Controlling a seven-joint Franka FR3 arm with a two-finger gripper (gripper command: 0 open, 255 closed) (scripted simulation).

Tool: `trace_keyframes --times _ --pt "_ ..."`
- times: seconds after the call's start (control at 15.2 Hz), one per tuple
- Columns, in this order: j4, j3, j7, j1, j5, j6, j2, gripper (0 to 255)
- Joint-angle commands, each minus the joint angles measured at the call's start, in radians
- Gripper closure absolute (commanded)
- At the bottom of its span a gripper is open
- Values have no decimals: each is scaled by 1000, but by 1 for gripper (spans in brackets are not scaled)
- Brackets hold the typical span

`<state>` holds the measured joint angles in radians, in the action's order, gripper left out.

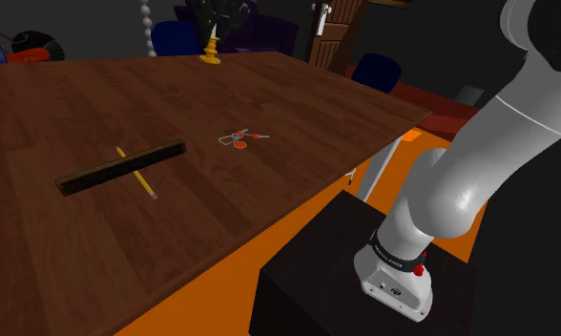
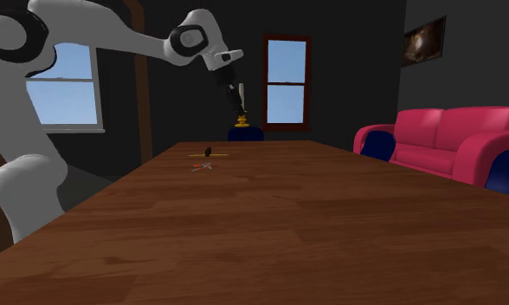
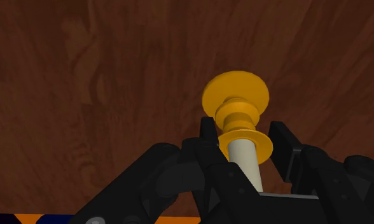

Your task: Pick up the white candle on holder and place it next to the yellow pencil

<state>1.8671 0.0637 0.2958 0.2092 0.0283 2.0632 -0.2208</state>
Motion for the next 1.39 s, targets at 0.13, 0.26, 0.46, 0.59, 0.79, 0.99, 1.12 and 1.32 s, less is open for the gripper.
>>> trace_keyframes --times 0.13,0.26,0.46,0.59,0.79,0.99,1.12,1.32 --pt "-38 64 106 28 36 20 62 255" --pt "-67 92 158 43 58 24 100 255" --pt "-122 133 234 68 96 24 164 255" --pt "-166 156 285 88 125 21 211 255" --pt "-243 188 359 121 172 8 289 255" --pt "-336 212 429 162 223 -14 377 255" --pt "-408 223 472 194 257 -34 440 255" --pt "-536 234 527 250 308 -74 545 255"
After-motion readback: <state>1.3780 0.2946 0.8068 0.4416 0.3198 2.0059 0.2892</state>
